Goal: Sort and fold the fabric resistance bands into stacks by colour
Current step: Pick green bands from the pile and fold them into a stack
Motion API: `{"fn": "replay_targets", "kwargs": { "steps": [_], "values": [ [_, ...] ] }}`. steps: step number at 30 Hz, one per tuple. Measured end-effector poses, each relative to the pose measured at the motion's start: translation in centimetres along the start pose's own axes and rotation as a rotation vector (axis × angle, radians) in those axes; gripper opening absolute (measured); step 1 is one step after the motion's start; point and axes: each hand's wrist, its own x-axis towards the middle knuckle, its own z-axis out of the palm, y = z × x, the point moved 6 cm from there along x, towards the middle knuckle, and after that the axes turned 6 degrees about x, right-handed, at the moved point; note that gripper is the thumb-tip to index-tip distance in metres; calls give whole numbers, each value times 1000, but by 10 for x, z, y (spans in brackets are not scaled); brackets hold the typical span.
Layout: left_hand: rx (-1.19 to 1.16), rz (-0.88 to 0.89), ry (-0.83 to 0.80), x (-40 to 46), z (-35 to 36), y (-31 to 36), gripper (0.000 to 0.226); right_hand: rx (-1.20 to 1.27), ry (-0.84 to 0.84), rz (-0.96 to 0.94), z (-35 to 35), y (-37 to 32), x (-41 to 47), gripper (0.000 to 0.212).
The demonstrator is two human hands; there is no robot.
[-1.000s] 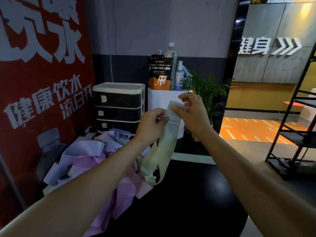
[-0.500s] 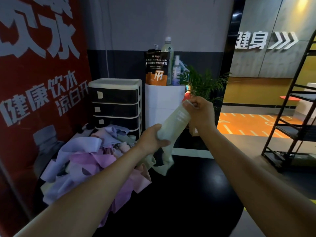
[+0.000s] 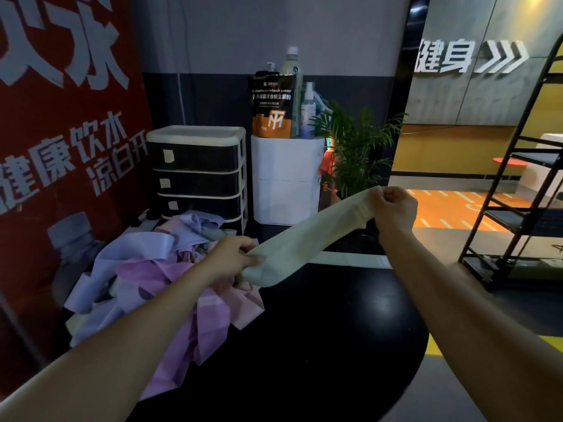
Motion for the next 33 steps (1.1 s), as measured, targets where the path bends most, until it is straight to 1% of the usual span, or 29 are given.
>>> {"fn": "replay_targets", "kwargs": {
  "steps": [2, 5, 6, 8, 9, 12, 14, 17, 19, 21, 23, 25, 27, 28, 31, 33],
  "values": [
    [-24, 0, -106, -2, 5, -1, 7, 4, 18, 34, -5, 8, 1, 18],
    [49, 5, -160, -2, 13, 3, 30, -5, 2, 49, -9, 16, 0, 17],
    [66, -2, -161, -1, 14, 5, 32, 1, -19, 43, -8, 16, -1, 17],
    [45, -31, -176, 4, 19, 7, 21, 9, -82, 11, -5, 14, -5, 13],
    [42, -35, -173, 7, 22, 9, 15, -5, -123, -13, -2, 12, -7, 12],
    [91, 32, -62, 19, 27, 25, 22, -40, -250, -64, 6, 4, -14, 8],
    [55, 82, -10, 24, 34, 43, 39, -50, -331, -91, 11, -4, -19, 7],
    [-27, 162, 24, 34, 47, 74, 73, -69, -470, -131, 15, -19, -27, 7],
    [-89, 241, 19, 40, 60, 97, 85, -34, -531, -127, 15, -26, -31, 8],
    [-173, 315, -24, 44, 76, 120, 80, 10, -551, -122, 10, -31, -30, 14],
    [-163, 374, -54, 47, 89, 133, 64, 25, -528, -126, 2, -32, -23, 18],
    [-120, 404, -88, 50, 101, 136, 50, 45, -460, -122, -9, -29, -11, 20],
    [-109, 403, -154, 52, 111, 130, 49, 76, -376, -86, -22, -21, 1, 19],
    [-59, 394, -167, 54, 114, 125, 49, 92, -341, -62, -28, -15, 6, 19],
    [223, 343, -187, 61, 118, 103, 35, 131, -193, 5, -48, 4, 18, 20],
    [277, 270, -247, 63, 119, 85, 28, 147, -99, 62, -60, 18, 24, 21]
  ]
}}
